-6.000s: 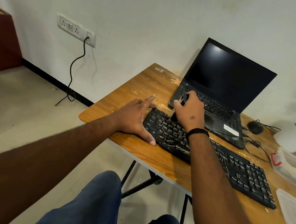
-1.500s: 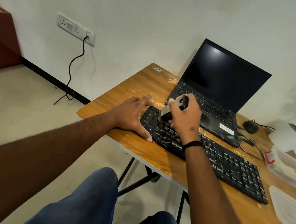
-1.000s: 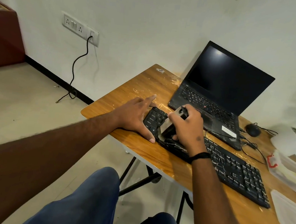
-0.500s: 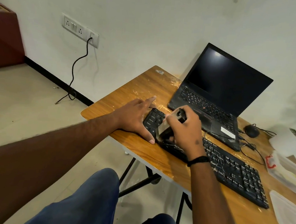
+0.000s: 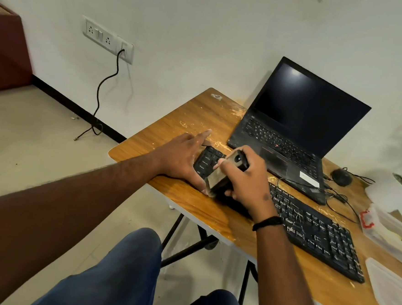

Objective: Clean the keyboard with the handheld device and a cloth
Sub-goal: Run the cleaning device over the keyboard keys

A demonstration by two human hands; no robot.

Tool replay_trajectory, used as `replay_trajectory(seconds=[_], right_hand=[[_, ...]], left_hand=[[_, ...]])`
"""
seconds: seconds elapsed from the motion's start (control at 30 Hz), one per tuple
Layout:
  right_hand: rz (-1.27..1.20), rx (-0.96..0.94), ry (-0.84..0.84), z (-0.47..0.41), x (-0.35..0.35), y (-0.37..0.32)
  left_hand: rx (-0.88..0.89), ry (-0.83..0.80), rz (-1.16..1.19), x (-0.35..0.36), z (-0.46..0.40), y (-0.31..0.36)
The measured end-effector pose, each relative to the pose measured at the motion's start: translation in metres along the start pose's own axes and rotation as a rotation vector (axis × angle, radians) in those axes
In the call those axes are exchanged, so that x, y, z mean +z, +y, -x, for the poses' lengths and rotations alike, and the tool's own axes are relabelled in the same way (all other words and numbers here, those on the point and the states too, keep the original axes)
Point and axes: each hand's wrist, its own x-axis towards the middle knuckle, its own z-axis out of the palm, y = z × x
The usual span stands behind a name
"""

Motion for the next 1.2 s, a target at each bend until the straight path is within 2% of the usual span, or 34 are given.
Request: replay_trajectory(seconds=[0.07, 0.2, 0.3, 0.4, 0.5, 0.57, 0.63, 0.7, 0.77, 0.87, 0.97, 1.07, 1.2], right_hand=[[0.051, -0.003, 0.045, -0.001, -0.004, 0.0], [0.127, -0.03, 0.27, -0.002, 0.004, 0.0], [0.138, -0.102, 0.18, 0.002, 0.013, -0.004], [0.126, -0.042, 0.095, 0.0, 0.001, 0.0], [0.151, 0.01, 0.224, -0.003, -0.006, 0.003], [0.181, -0.019, 0.309, -0.002, 0.002, -0.002], [0.183, -0.067, 0.274, 0.0, 0.013, -0.008], [0.144, -0.089, 0.165, 0.001, 0.015, -0.01], [0.109, -0.034, 0.099, -0.002, 0.007, -0.008], [0.135, 0.039, 0.202, -0.008, -0.002, -0.003], [0.163, -0.014, 0.277, -0.007, 0.011, -0.006], [0.191, -0.089, 0.172, -0.003, 0.018, -0.011], [0.123, 0.018, 0.078, -0.006, -0.005, -0.006]], left_hand=[[-0.006, -0.007, -0.002, 0.0, 0.0, 0.001], [-0.015, -0.01, 0.002, -0.001, 0.002, 0.003], [-0.008, -0.016, 0.001, -0.001, 0.001, 0.001], [-0.017, -0.008, 0.001, 0.0, 0.001, 0.0], [-0.009, -0.002, 0.011, 0.0, 0.001, 0.0], [0.0, 0.002, 0.008, 0.001, 0.001, 0.0], [-0.015, 0.004, 0.01, 0.001, 0.0, -0.001], [-0.02, 0.004, 0.013, 0.001, 0.001, 0.0], [-0.008, 0.003, 0.01, 0.0, 0.002, 0.002], [-0.006, 0.006, 0.012, -0.002, 0.004, 0.005], [0.005, 0.009, 0.004, -0.001, 0.003, 0.003], [0.015, 0.009, 0.007, -0.001, 0.002, 0.003], [-0.009, 0.005, 0.008, -0.002, 0.003, 0.004]])
